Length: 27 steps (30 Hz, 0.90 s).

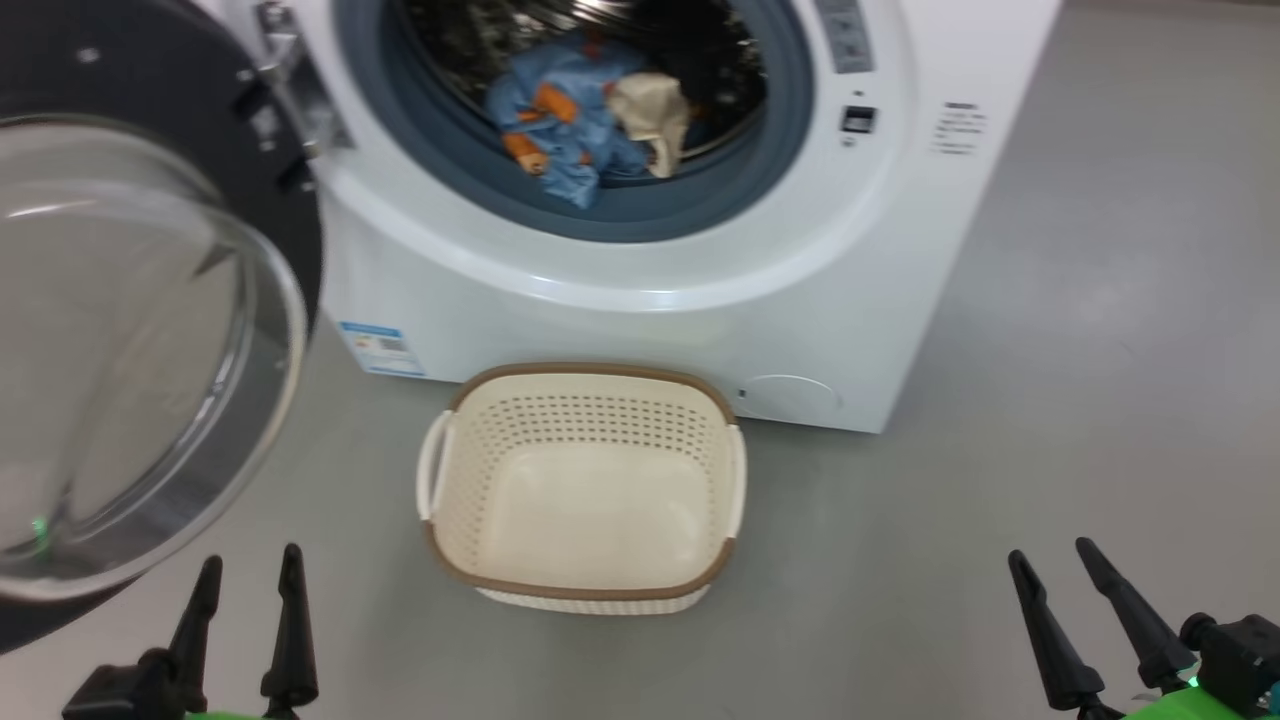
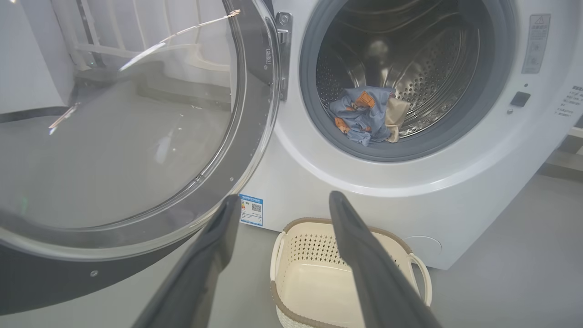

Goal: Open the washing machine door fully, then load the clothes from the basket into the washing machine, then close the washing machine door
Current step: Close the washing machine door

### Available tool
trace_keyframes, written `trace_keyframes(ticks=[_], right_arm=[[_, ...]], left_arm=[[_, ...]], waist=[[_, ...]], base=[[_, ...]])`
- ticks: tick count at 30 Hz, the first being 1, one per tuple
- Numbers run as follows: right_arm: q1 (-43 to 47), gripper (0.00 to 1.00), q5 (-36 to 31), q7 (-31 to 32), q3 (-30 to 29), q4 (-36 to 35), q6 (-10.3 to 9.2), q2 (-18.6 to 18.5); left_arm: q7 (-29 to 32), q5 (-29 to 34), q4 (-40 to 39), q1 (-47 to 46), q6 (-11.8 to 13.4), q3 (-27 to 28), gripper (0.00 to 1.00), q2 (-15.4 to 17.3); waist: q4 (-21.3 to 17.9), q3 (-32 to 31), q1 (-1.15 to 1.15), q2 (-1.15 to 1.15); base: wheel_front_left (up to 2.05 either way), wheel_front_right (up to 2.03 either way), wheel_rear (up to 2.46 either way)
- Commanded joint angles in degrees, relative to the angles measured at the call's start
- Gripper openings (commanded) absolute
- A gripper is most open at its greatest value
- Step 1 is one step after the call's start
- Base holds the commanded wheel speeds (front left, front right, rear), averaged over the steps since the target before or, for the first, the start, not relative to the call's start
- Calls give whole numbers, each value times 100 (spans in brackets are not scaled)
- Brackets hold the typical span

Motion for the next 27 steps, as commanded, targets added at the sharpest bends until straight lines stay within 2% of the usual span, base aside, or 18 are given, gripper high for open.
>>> trace_keyframes(ticks=[1, 4, 5, 12, 27], right_arm=[[-145, 100, 57, -69, 152, -101, 9, -137], [-152, 100, 83, -69, 306, -59, 9, -162], [-164, 100, 99, -69, 397, -34, 9, -175], [-204, 100, 130, -69, 585, -2, 9, -216], [-1015, 100, 318, -69, 1401, 302, 9, -472]], left_arm=[[-22, -31, -136, -14, 52, 172, 100, 70], [-22, -45, -169, 121, 104, 171, 100, 70], [-22, -44, -189, 202, 127, 167, 100, 70], [-22, -91, -240, 407, 191, 181, 100, 70], [-22, -647, -873, 798, 670, 295, 100, 70]], waist=[[506, -177, 0, 0], [880, -277, 0, 0], [1129, -333, 0, 0], [1897, -414, 0, 0], [2120, -117, 0, 0]], base=[[0, 0, 0], [0, 0, 0], [0, 0, 0], [0, 0, 0], [0, 0, 0]])
